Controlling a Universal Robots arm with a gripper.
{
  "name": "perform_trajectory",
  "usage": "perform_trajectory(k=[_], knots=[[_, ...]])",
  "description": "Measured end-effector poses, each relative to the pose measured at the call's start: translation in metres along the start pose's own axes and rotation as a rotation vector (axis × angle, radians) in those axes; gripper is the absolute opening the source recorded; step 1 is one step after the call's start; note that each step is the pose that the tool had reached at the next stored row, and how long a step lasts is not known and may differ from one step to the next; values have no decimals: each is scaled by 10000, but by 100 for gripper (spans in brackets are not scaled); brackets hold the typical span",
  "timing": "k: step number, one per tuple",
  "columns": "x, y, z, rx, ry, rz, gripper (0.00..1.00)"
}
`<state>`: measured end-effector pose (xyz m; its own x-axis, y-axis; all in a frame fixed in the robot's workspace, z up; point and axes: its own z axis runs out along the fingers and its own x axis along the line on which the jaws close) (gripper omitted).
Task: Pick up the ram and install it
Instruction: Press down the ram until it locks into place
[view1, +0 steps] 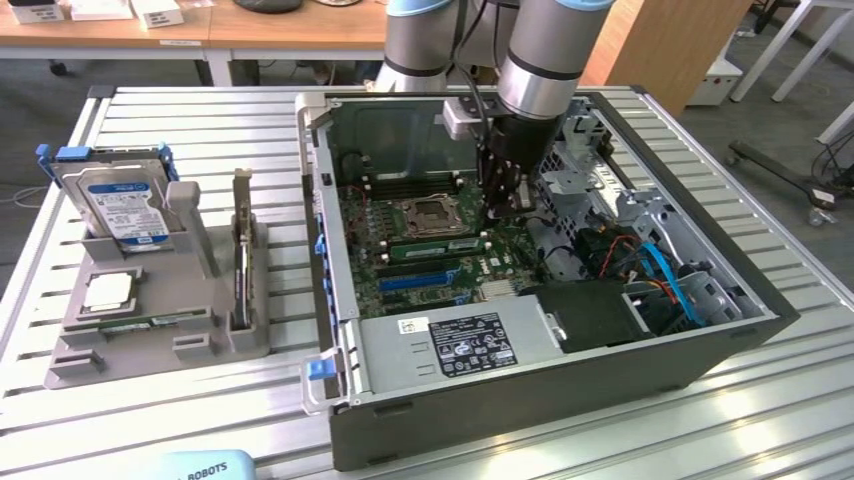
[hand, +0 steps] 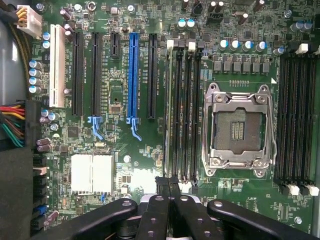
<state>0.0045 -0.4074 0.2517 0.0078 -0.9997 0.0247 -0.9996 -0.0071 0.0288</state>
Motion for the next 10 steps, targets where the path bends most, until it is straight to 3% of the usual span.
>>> perform_trajectory(k=[10], knots=[[-1, -2, 52, 0, 0, -1, 10]])
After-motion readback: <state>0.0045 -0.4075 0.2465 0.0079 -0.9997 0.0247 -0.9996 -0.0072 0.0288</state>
